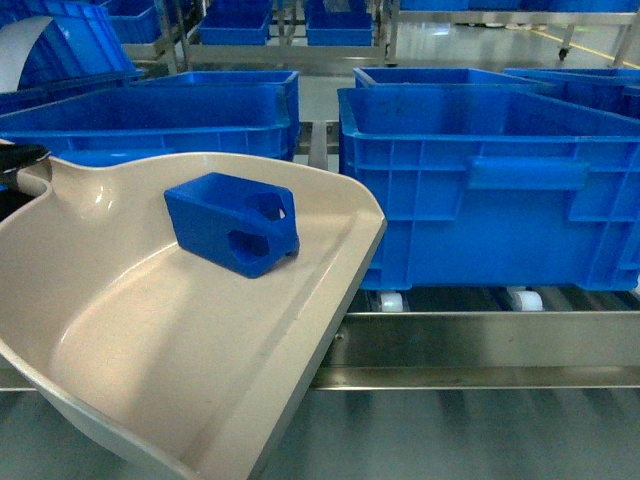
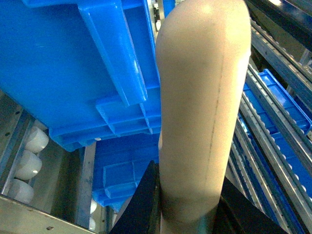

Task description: Place part in tray to right shelf

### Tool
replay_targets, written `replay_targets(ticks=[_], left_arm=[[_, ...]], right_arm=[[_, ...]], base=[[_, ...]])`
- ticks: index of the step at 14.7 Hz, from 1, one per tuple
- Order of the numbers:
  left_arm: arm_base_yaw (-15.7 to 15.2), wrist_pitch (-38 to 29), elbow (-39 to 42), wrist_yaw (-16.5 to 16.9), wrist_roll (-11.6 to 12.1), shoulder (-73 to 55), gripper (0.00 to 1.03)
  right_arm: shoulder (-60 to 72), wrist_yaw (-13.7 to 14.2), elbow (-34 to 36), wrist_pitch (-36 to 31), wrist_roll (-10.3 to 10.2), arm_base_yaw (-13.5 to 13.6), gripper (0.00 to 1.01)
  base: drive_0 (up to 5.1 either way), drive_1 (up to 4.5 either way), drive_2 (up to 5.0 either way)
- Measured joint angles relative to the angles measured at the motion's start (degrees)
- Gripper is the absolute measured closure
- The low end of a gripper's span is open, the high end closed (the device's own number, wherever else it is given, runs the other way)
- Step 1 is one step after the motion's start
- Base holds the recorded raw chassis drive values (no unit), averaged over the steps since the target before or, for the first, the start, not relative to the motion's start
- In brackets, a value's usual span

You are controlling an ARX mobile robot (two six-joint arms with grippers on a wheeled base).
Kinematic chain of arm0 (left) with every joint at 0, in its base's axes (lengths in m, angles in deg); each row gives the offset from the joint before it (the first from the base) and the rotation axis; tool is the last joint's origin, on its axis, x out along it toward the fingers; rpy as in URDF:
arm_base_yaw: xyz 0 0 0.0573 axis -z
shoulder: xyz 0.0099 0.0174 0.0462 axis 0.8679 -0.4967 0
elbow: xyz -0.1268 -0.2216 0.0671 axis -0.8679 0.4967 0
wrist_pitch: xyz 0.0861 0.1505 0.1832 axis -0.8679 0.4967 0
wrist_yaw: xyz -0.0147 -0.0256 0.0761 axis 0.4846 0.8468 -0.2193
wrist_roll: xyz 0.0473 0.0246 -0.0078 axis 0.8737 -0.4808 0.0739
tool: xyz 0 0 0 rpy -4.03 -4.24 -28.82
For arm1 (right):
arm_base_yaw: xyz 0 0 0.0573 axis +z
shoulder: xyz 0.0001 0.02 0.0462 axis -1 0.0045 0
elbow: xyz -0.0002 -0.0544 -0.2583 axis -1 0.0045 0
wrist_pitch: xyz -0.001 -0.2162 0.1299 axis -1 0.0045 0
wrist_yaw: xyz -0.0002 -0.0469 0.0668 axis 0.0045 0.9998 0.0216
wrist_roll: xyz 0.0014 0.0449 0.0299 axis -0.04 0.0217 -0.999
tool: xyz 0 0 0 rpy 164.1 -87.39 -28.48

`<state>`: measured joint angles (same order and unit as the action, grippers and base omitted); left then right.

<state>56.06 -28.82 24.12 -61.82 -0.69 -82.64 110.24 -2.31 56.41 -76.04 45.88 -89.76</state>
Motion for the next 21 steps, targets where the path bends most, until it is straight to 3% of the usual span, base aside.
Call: replay_targets(ticks=[4, 5, 6, 7, 9, 11, 14, 15, 17, 19, 21], left_arm=[[0.00, 0.00, 0.00, 0.00, 0.00, 0.00, 0.85], [0.11, 4.85, -0.46, -0.98, 1.14, 1.46, 0.85], [0.33, 16.85, -1.40, -3.89, 5.14, 7.21, 0.85], [-0.17, 17.81, -1.36, -2.89, 5.92, 11.65, 0.85], [-1.84, 11.30, -1.27, -1.51, 0.55, 11.37, 0.86], [-4.24, 12.57, -1.77, -1.75, -4.66, 13.75, 0.86], [-7.58, 24.57, -14.80, -5.60, -4.94, 13.16, 0.86], [-7.93, 29.38, -21.18, -8.11, -3.76, 10.45, 0.86], [-6.58, 39.69, -34.25, -14.49, 2.56, 3.08, 0.86], [-3.28, 51.56, -49.62, -26.14, 12.11, -6.03, 0.86], [-0.07, 54.01, -59.04, -35.56, 23.43, -11.45, 0.86]], right_arm=[[0.00, 0.00, 0.00, 0.00, 0.00, 0.00, 0.03], [0.00, 0.00, 0.00, 0.00, 0.00, 0.00, 0.03], [0.00, 0.00, 0.00, -0.04, 0.00, 0.00, 0.03], [0.00, 0.02, 0.00, 0.02, 0.00, 0.00, 0.03], [0.00, 0.00, 0.00, 0.00, 0.00, 0.00, 0.03], [0.00, 0.02, 0.00, 0.00, 0.00, 0.00, 0.03], [0.00, 0.00, 0.00, 0.02, 0.00, 0.00, 0.03], [0.00, 0.00, 0.00, 0.00, 0.00, 0.00, 0.03], [0.00, 0.00, 0.00, 0.00, 0.00, 0.00, 0.03], [0.00, 0.02, 0.00, 0.00, 0.00, 0.00, 0.03], [0.00, 0.00, 0.00, 0.00, 0.00, 0.00, 0.03]], base=[[0.0, 0.00, 0.0], [0.0, 0.00, 0.0], [0.0, 0.00, 0.0], [0.0, 0.00, 0.0], [0.0, 0.00, 0.0], [0.0, 0.00, 0.0], [0.0, 0.00, 0.0], [0.0, 0.00, 0.0], [0.0, 0.00, 0.0], [0.0, 0.00, 0.0], [0.0, 0.00, 0.0]])
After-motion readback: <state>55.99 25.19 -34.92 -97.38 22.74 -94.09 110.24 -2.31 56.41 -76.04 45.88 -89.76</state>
